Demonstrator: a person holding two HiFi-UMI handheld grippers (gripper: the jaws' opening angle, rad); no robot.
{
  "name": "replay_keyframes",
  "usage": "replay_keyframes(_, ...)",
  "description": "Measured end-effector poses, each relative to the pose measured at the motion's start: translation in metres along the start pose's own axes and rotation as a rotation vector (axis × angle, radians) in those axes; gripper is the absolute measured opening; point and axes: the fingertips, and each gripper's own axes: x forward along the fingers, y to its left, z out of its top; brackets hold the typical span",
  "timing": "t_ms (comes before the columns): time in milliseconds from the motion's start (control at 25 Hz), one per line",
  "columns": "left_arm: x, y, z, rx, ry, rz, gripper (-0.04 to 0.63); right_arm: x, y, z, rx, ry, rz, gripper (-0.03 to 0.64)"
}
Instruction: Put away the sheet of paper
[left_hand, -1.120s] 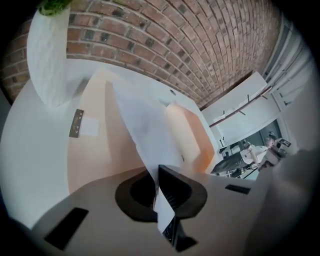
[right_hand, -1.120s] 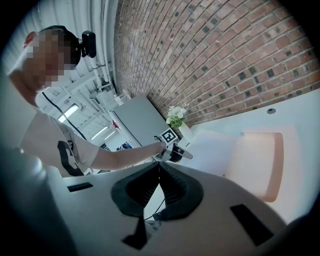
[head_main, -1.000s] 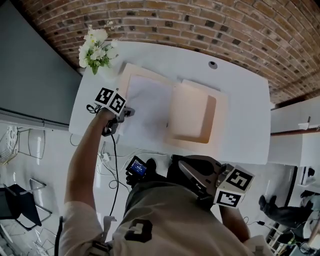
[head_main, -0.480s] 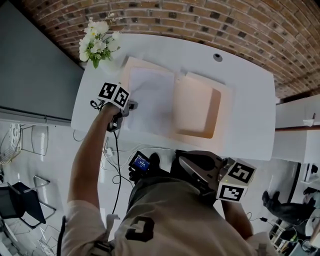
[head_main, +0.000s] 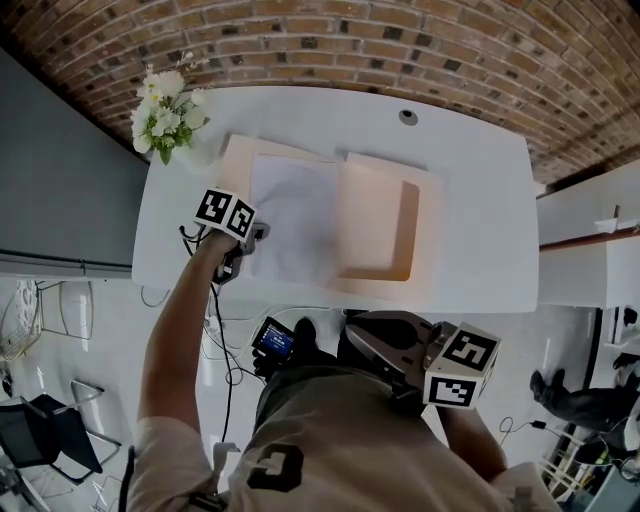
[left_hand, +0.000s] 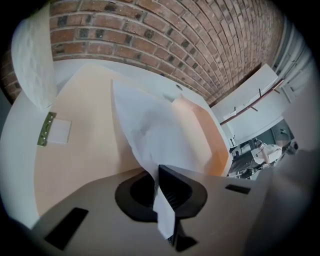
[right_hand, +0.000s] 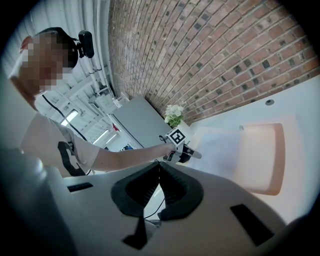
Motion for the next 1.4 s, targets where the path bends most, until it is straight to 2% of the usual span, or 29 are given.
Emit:
replay_keyframes(920,0.034,-0.035,0.011,0.031,0.043,-0.011,0.015,-0.024,-0.021,0.002,0.022,-0.034,-0.008,0.023)
replay_keyframes(1400,0.052,-0.064,0.022,0.051,0.038,-0.052,0.015,-0.03,-0.029,0.001,0.042,-0.04,-0.007,0.023)
